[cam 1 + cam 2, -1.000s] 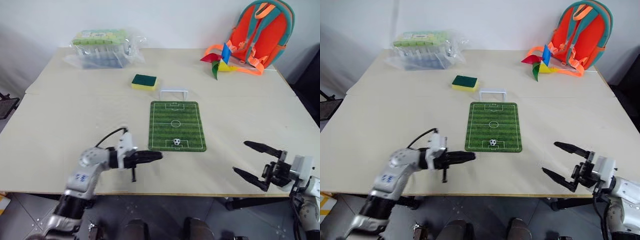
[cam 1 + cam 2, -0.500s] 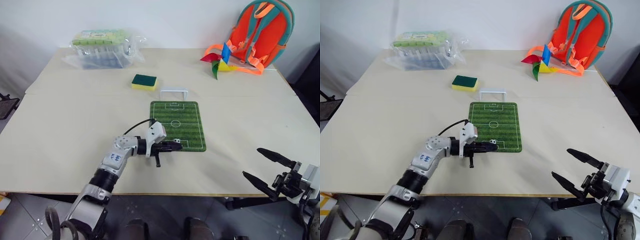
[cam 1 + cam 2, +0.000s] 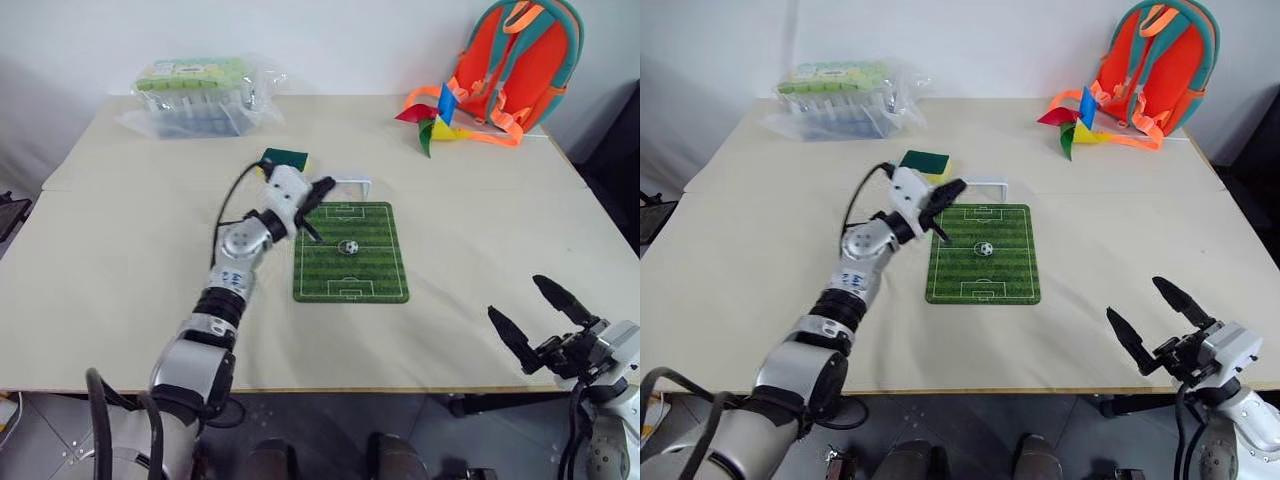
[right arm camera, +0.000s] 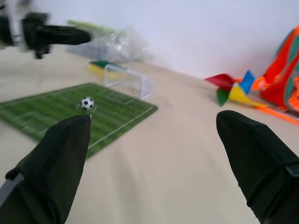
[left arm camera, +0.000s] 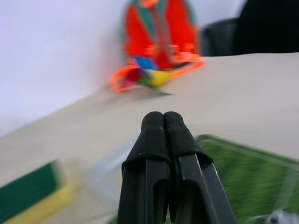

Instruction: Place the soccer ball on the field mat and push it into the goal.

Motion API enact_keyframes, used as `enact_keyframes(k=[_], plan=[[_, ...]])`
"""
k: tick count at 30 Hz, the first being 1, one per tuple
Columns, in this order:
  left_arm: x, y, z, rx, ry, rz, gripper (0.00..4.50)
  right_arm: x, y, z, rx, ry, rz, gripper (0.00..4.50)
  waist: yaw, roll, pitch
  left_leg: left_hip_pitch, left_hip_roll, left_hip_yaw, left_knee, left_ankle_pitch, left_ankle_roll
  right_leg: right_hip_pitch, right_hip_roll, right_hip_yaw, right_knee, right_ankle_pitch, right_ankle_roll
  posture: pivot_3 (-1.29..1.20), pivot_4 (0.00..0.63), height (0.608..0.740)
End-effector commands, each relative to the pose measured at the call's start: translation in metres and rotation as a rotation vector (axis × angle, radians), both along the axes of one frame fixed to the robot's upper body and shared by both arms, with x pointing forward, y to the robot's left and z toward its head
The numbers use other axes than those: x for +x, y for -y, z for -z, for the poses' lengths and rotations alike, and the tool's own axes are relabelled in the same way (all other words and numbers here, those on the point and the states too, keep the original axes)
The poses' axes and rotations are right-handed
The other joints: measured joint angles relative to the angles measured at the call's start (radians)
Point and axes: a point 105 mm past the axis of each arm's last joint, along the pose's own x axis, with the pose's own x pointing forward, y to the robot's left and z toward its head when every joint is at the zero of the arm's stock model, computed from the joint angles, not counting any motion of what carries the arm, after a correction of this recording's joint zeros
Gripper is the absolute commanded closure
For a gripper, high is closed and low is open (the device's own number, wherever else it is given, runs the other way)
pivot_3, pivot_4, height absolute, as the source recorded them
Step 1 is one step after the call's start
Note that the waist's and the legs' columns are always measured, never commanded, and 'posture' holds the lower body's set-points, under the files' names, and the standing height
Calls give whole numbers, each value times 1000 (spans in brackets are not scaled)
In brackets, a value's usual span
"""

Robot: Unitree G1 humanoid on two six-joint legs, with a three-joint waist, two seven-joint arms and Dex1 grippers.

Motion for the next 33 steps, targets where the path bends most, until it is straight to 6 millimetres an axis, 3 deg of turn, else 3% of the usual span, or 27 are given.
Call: enact_keyframes(k=[1, 6, 12, 21, 33], plan=[[-14, -37, -13, -3, 78, 22, 4446, 5, -2, -11, 35, 48, 25, 0, -2, 0, 0, 0, 0, 0, 0, 0, 0, 0, 0, 0, 0, 0, 0, 0, 150, 740], [-41, -110, 9, 30, -2, -57, 4446, 18, -2, -10, 30, 49, 12, 0, -12, 1, 0, 1, 0, 0, 0, 0, 0, 0, 0, 0, 1, 0, 0, 0, 150, 740], [-86, -169, 35, 67, -103, -160, 4446, 30, -1, -13, 24, 63, -8, 0, -11, 1, 0, 1, 1, 0, 1, -1, 0, 0, 0, 1, 2, 0, 0, 0, 150, 740], [-128, -189, 55, 59, -180, -261, 4446, 40, -3, -15, 13, 64, -64, 0, -13, 1, 0, 2, 1, 0, 1, -2, 0, 0, 0, 2, 3, 0, 0, 0, 150, 740], [-133, -174, 56, -11, -240, -255, 4446, 48, -7, -16, 1, 51, -116, 0, -15, 1, 0, 2, 1, 1, 1, -2, 0, 0, 0, 2, 3, 0, -1, 0, 150, 740]])
